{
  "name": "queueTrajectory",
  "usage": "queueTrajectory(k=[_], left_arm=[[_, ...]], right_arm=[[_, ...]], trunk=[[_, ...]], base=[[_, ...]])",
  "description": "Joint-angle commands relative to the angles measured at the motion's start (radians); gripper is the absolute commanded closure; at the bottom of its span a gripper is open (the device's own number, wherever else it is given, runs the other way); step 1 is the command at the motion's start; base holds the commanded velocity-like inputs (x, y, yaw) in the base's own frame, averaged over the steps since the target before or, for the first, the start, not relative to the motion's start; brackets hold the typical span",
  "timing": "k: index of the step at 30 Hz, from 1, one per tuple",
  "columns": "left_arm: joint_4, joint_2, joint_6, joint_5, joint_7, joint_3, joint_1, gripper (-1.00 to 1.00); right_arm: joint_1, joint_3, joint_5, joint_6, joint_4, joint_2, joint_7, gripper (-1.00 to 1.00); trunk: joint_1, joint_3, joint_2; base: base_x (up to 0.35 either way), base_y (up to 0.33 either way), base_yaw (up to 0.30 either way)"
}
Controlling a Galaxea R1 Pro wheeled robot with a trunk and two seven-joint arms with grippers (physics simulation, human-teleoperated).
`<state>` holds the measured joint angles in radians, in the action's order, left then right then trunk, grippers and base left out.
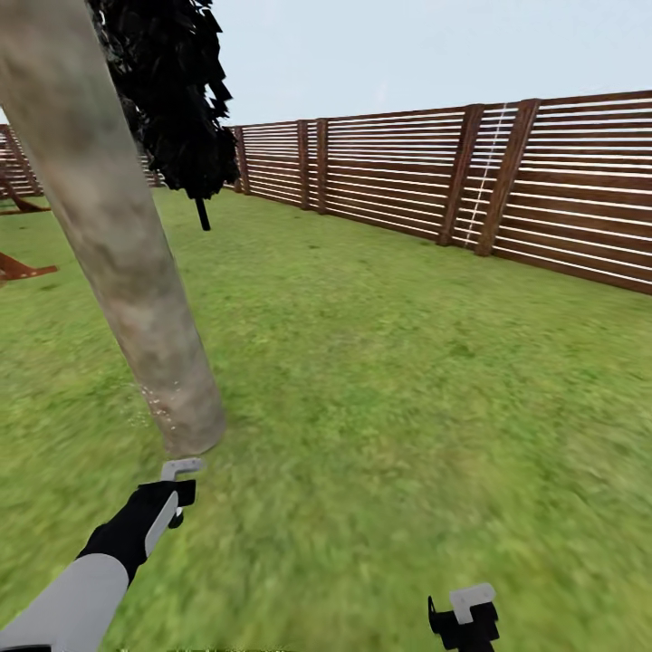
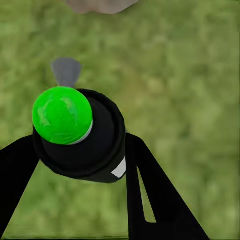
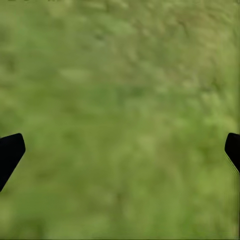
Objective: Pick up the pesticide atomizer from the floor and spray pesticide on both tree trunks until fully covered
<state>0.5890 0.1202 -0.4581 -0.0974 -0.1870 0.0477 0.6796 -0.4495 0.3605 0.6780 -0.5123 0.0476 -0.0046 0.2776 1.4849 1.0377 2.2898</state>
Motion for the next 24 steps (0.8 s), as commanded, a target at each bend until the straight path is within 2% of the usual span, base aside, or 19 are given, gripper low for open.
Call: queueTrajectory(k=[1,4,7,13,24], left_arm=[[0.000,0.001,0.001,0.000,0.000,0.011,0.000,1.00],[0.000,0.019,0.003,0.004,-0.032,0.050,-0.004,1.00],[0.000,0.020,0.004,0.007,-0.055,0.052,-0.005,1.00],[0.000,0.018,0.004,0.008,-0.060,0.052,-0.005,1.00],[0.000,0.018,0.004,0.009,-0.060,0.052,-0.005,1.00]], right_arm=[[0.000,0.000,0.000,0.000,0.000,0.000,0.000,-1.00],[0.000,0.000,0.000,0.000,0.000,0.000,0.000,-1.00],[0.000,0.000,0.000,0.000,0.000,0.000,0.000,-1.00],[0.000,0.000,0.000,0.000,0.000,0.000,0.000,-1.00],[0.000,0.000,0.000,0.000,0.000,0.000,0.000,-1.00]], trunk=[[0.000,0.000,0.000],[0.000,0.000,0.000],[0.000,0.000,0.000],[0.000,0.000,0.000],[0.000,0.000,0.000]], base=[[0.000,-0.271,0.266],[0.000,-0.271,0.273],[0.037,-0.271,0.275],[0.147,-0.255,0.270],[0.203,-0.229,0.020]])
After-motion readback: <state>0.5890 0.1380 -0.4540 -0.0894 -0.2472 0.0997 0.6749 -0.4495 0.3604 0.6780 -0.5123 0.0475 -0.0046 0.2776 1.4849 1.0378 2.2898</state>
